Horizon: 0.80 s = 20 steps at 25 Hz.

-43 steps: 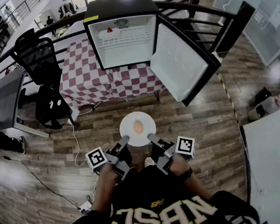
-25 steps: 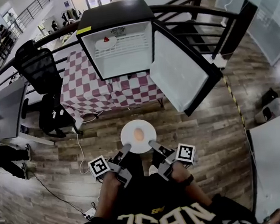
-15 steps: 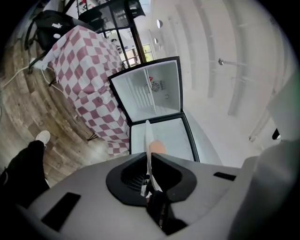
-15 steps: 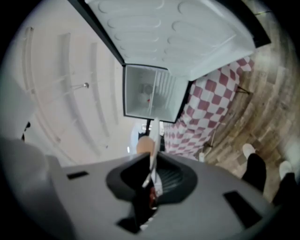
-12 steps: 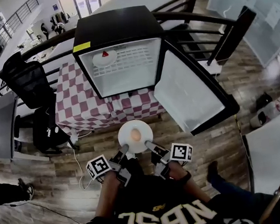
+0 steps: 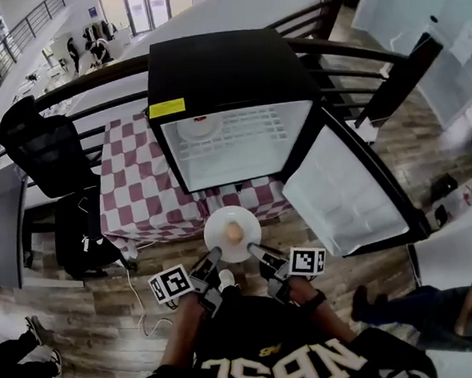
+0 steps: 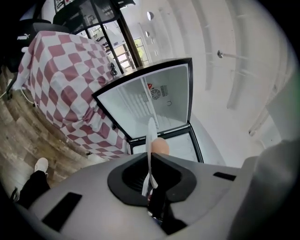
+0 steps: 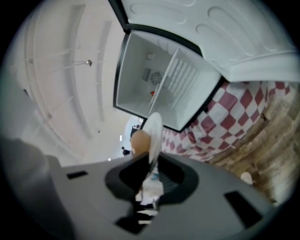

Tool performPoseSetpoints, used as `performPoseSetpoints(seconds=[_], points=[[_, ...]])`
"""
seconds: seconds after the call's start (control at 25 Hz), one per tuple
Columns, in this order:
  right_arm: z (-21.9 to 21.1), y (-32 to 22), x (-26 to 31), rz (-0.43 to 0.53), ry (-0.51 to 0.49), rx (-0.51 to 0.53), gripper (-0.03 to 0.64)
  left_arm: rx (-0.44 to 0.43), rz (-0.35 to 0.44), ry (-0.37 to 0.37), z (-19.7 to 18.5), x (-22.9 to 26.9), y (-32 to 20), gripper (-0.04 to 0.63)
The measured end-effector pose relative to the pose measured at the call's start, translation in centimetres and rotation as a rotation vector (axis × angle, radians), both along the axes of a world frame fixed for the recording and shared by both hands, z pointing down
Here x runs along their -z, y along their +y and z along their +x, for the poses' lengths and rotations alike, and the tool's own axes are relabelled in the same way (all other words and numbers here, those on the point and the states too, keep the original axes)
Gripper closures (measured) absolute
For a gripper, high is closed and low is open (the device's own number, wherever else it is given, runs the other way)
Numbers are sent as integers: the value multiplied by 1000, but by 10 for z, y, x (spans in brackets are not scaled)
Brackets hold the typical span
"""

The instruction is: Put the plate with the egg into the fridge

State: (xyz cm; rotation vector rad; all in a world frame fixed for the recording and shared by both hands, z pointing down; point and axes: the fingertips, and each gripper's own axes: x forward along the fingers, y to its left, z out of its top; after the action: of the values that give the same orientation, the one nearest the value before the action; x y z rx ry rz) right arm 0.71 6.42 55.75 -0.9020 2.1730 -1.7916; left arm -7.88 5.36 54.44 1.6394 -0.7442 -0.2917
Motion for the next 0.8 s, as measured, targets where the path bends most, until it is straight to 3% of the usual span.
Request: performPoseSetpoints(seconds=[0.16, 0.28, 0.44, 0.52, 0.68, 0.8], points=[[-14, -27, -8, 88, 69, 3, 560, -18, 20, -5, -14, -10, -25, 560], [-20, -40, -17, 111, 121, -11, 551, -22, 22, 34, -20, -18, -40, 560], [-22, -54, -32, 98, 159, -17, 547, -5, -42, 46, -23, -40, -55, 560], [-23, -62, -43, 81, 167, -18, 545, -1, -61, 4, -24, -52, -61, 560], [-24, -80, -66, 43, 148, 13, 541, -39, -11, -178, -23, -66, -76, 555], [-20, -99, -80, 29, 154, 18, 538, -64, 12, -253, -18, -80, -93, 548]])
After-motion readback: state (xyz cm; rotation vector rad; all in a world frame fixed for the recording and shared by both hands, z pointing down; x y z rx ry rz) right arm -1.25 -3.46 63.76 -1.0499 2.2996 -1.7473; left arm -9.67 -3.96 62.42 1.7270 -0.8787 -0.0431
